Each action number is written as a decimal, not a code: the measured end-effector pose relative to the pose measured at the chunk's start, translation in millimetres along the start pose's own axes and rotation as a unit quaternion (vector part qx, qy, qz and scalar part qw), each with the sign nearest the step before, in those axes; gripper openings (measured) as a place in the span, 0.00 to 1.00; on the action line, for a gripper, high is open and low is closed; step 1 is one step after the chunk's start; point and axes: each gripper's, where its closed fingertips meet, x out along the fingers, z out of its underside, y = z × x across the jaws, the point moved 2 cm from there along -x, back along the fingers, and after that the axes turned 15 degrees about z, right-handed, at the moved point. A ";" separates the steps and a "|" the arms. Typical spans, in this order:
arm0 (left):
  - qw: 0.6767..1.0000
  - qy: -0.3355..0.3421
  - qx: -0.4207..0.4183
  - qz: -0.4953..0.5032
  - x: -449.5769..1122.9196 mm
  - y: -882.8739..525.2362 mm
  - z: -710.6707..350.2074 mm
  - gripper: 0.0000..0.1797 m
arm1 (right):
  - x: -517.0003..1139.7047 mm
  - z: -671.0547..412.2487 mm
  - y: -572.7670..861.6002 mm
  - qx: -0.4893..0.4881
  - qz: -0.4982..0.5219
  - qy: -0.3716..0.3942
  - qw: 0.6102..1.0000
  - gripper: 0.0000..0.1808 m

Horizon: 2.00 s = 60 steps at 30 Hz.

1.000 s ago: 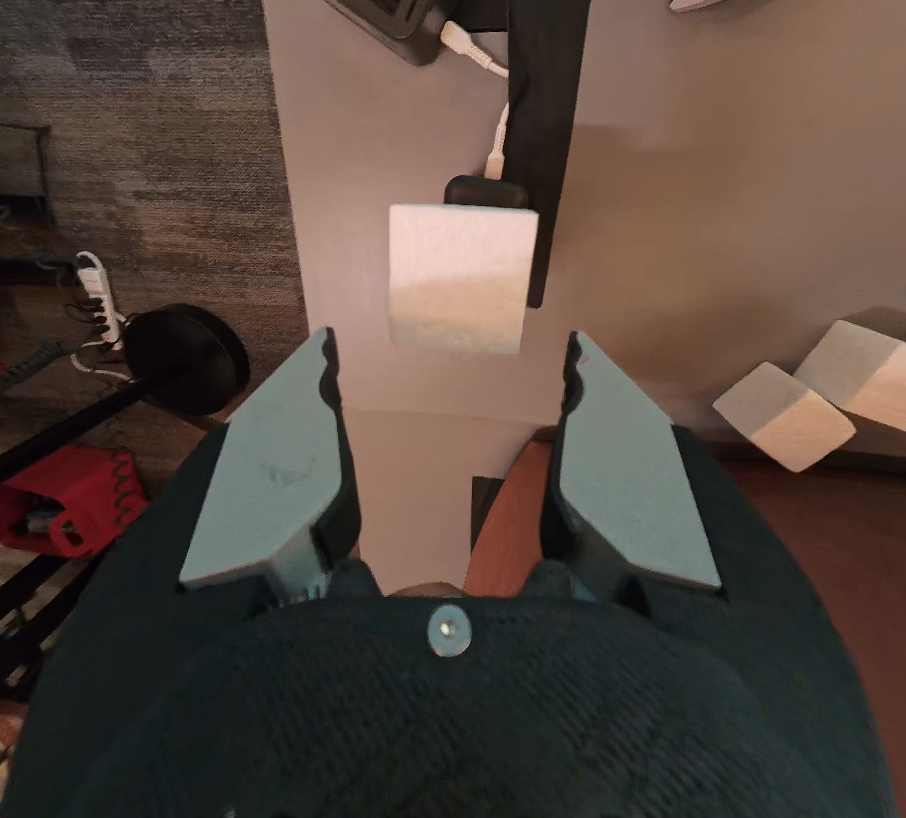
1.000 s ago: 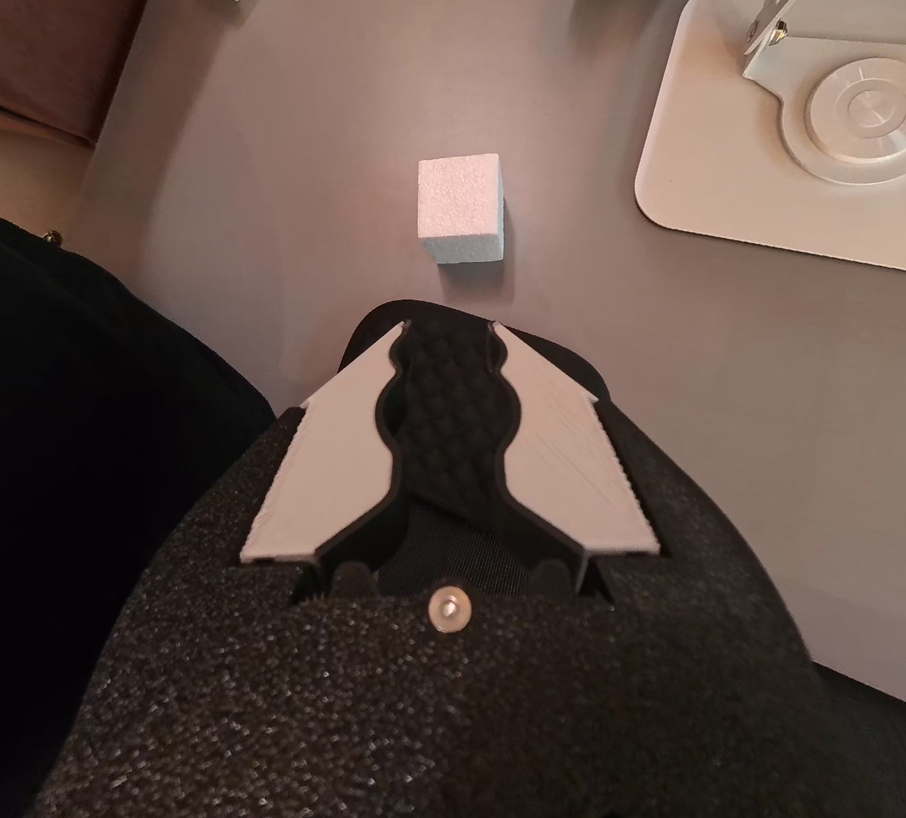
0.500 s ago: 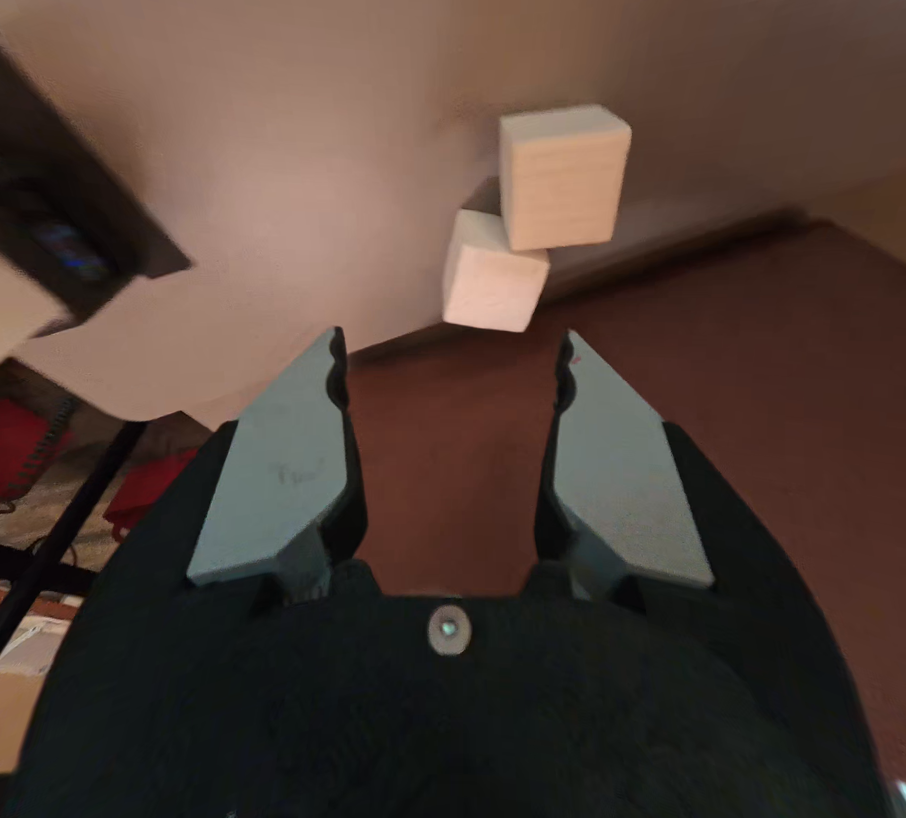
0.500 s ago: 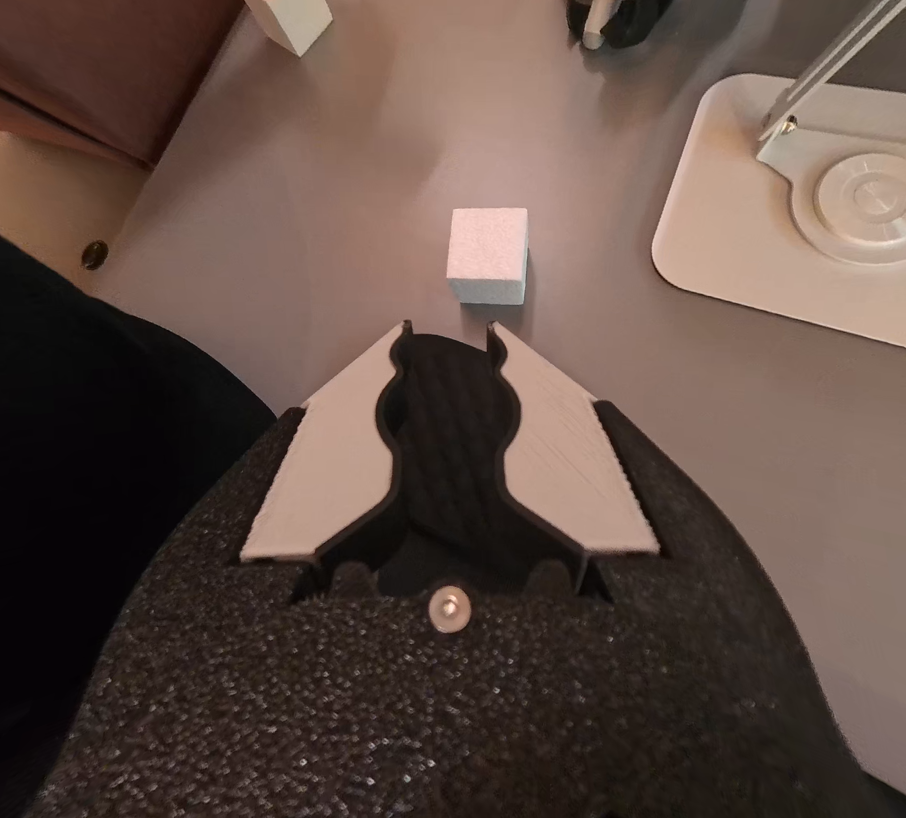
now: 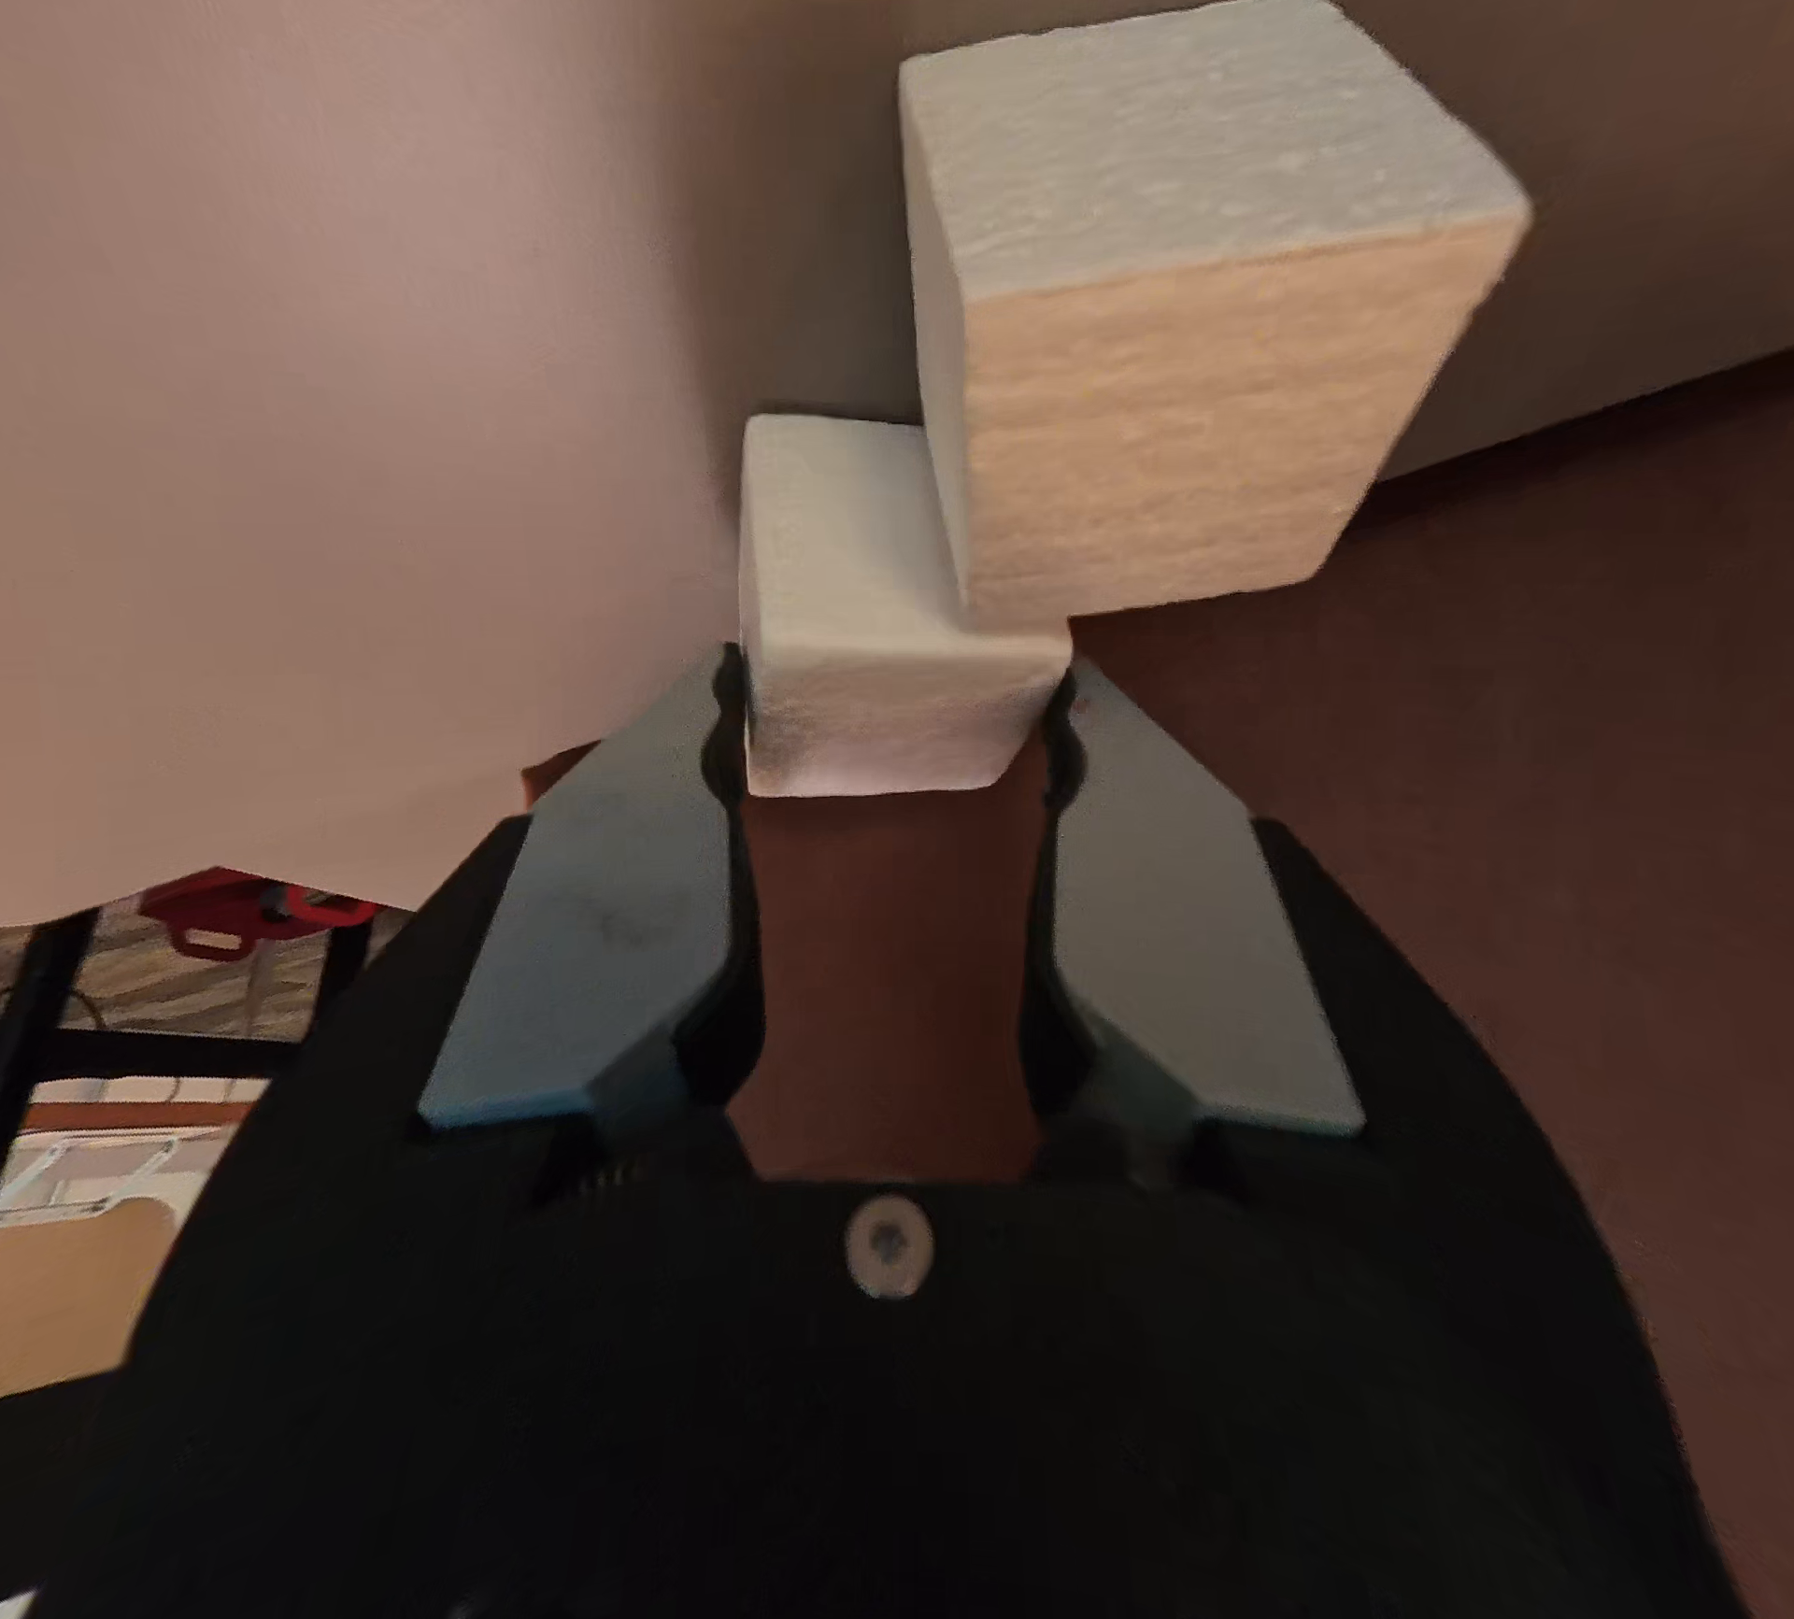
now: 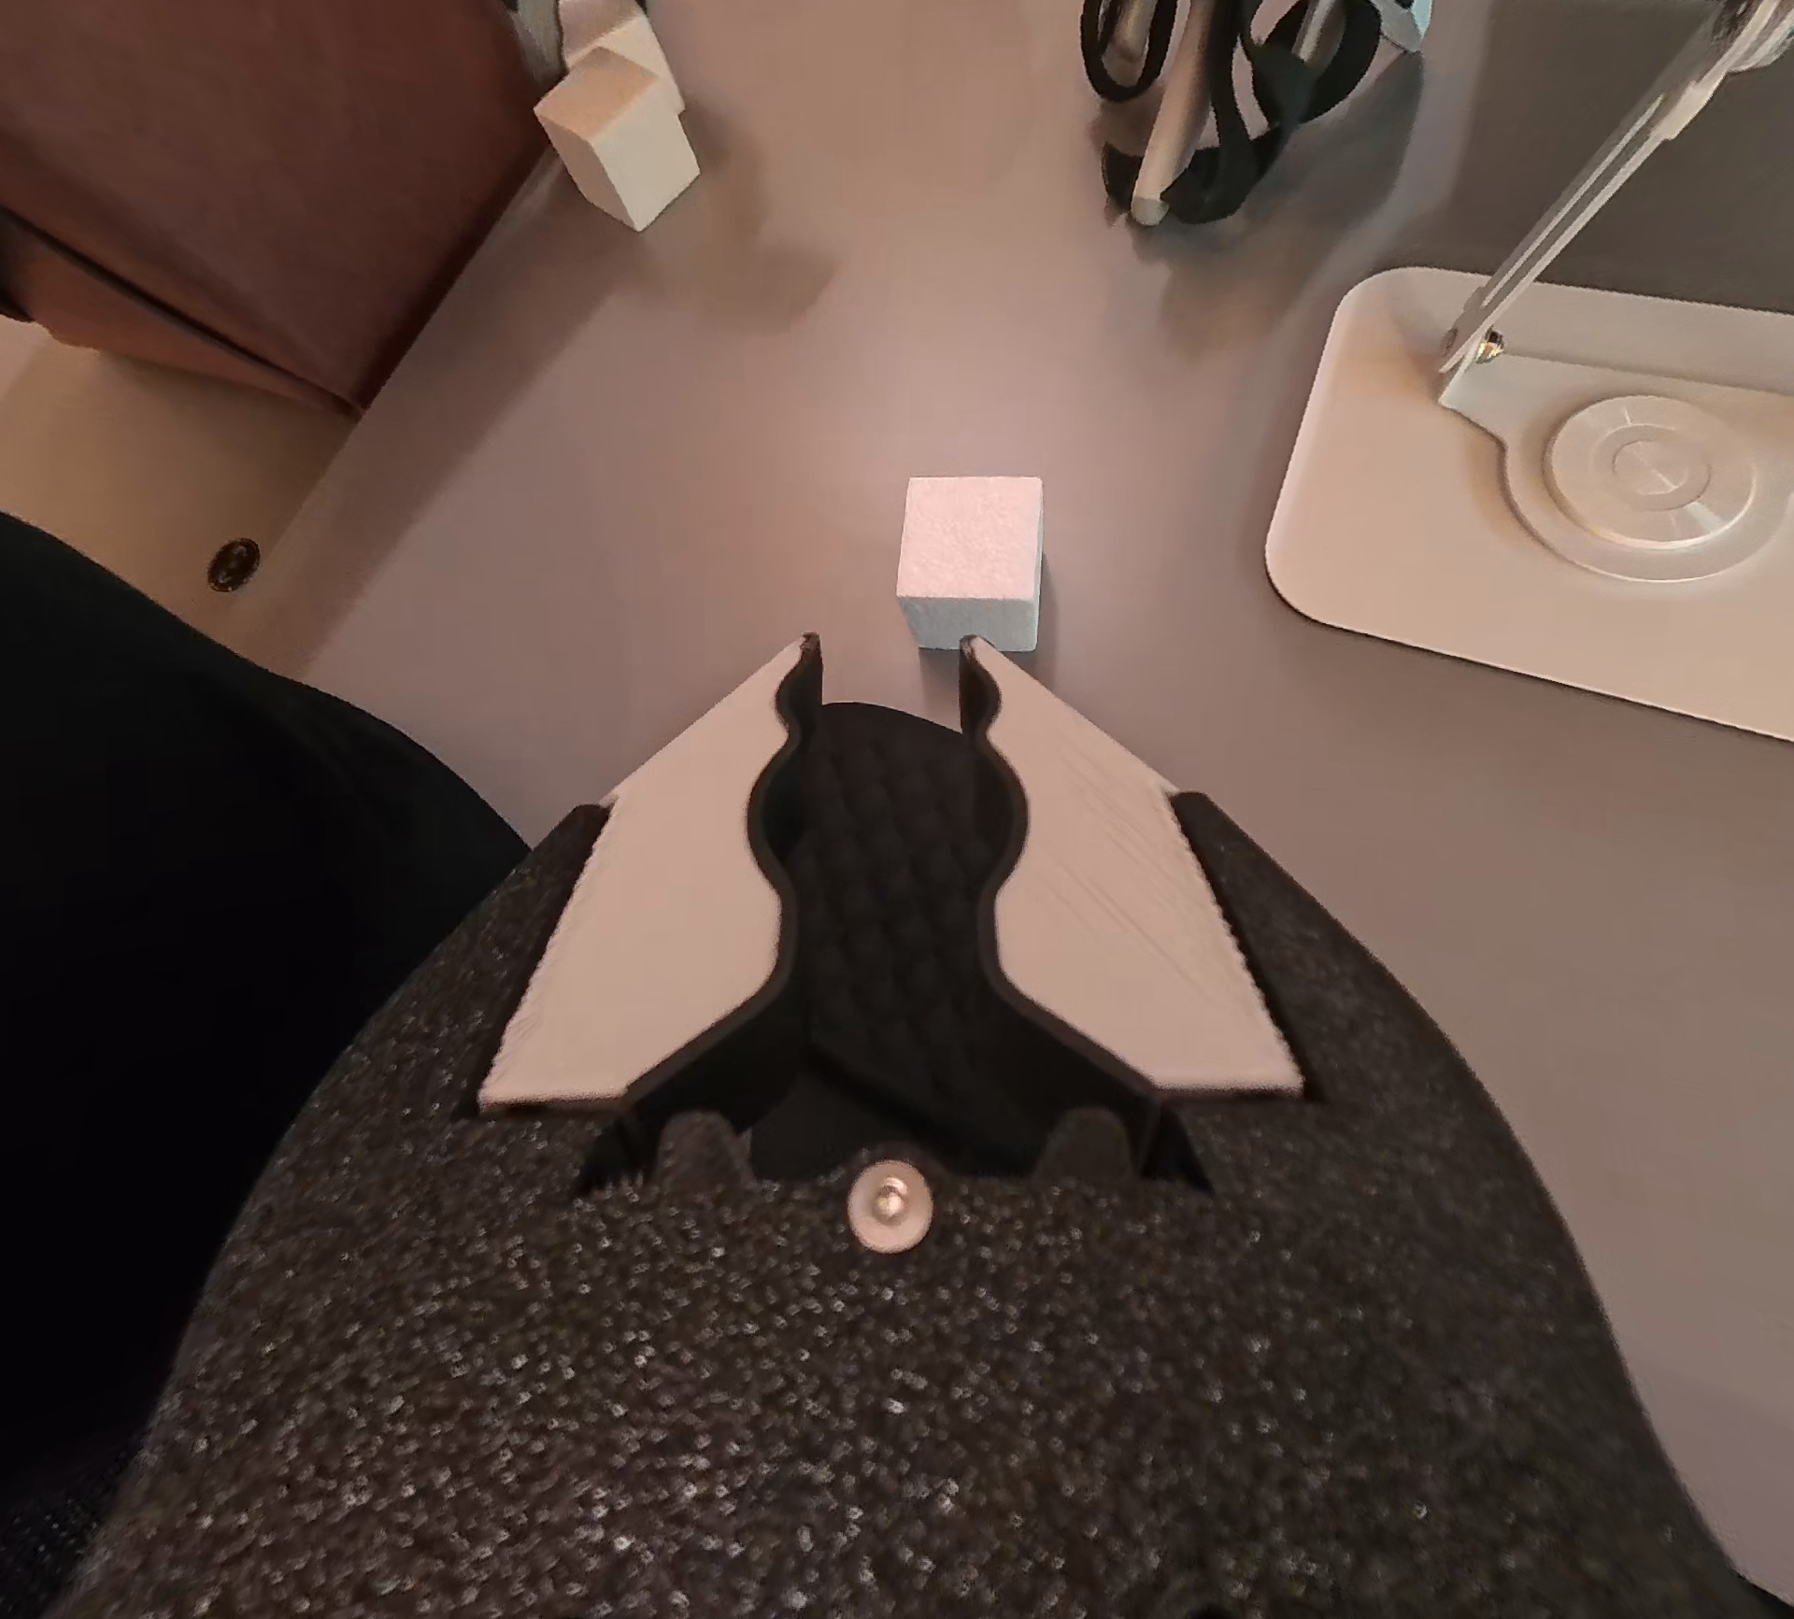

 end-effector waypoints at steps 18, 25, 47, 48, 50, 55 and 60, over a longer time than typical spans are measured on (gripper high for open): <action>0.970 0.177 -0.163 -0.044 -245.1 -117.4 92.5 0.33 | 11.4 15.2 1.5 0.006 0.004 -0.041 0.999 0.15; 0.980 0.108 -0.168 -0.004 -245.0 -152.0 79.3 0.33 | 14.3 18.3 8.2 0.023 0.014 -0.052 0.998 0.15; 0.973 0.110 -0.193 0.060 -228.3 -167.4 53.3 0.44 | 15.8 19.8 11.3 0.036 0.008 -0.057 0.998 0.15; 0.971 0.118 -0.199 0.052 -230.7 -170.4 53.7 0.47 | 15.4 19.9 11.2 0.036 0.008 -0.057 0.998 0.15; 0.968 0.137 -0.202 0.055 -236.1 -169.7 52.9 0.50 | 14.9 19.8 11.3 0.036 0.009 -0.056 0.998 0.15; 0.967 0.159 -0.197 0.015 -252.3 -164.8 64.4 0.51 | 15.1 20.1 10.9 0.035 0.008 -0.055 0.998 0.15; 0.957 0.206 -0.203 -0.027 -271.1 -139.2 80.5 0.53 | 15.1 15.1 10.2 0.031 0.006 -0.045 0.998 0.15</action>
